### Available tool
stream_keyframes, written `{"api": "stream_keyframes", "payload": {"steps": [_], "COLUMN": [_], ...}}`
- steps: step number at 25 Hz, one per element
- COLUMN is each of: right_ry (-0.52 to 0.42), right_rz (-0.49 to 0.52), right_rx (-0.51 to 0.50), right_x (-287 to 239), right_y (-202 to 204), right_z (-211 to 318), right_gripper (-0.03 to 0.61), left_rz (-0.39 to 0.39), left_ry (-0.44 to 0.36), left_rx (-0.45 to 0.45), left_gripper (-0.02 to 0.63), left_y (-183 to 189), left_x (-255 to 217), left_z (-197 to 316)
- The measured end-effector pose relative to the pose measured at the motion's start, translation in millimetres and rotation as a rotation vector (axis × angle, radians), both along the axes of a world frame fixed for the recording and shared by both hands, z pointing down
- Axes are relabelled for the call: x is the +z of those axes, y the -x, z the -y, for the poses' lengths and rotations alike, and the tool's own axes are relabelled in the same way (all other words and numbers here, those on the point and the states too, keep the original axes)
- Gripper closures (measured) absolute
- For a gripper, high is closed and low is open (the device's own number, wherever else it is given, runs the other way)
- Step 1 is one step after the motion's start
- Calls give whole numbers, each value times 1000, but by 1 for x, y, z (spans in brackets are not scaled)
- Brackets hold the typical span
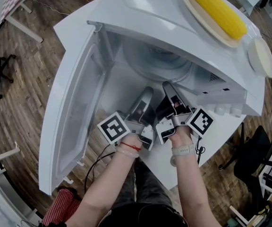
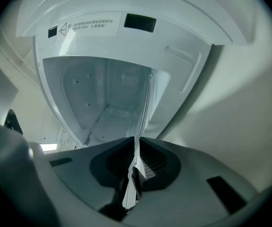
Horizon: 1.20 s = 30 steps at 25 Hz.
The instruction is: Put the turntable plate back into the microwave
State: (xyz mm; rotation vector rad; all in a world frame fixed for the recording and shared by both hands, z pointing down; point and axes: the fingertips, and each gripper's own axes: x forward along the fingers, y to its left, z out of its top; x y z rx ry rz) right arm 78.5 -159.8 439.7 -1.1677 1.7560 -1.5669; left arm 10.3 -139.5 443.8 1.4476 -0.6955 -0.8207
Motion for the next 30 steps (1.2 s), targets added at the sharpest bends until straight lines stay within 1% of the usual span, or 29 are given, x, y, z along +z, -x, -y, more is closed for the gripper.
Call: {"api": "stream_keyframes", "payload": {"steps": [10, 18, 26, 30], "right_ry": [-14, -23, -40, -55], "right_rz": [17, 14, -29, -45], "right_rx": [6, -4, -53, -94], "right_x": [-3, -6, -8, -12], "right_y": [-4, -8, -5, 4], "right_z": [-4, -14, -30, -38], "right_gripper": [529, 529, 529, 531], "left_rz": [7, 6, 55, 105], "left_ry": [8, 12, 8, -10], "left_rx": [-4, 5, 40, 70], "left_gripper": [568, 568, 577, 595], "left_y": [0, -8, -10, -9], "left_x": [1, 1, 2, 2], "left_z": [0, -3, -15, -23]}}
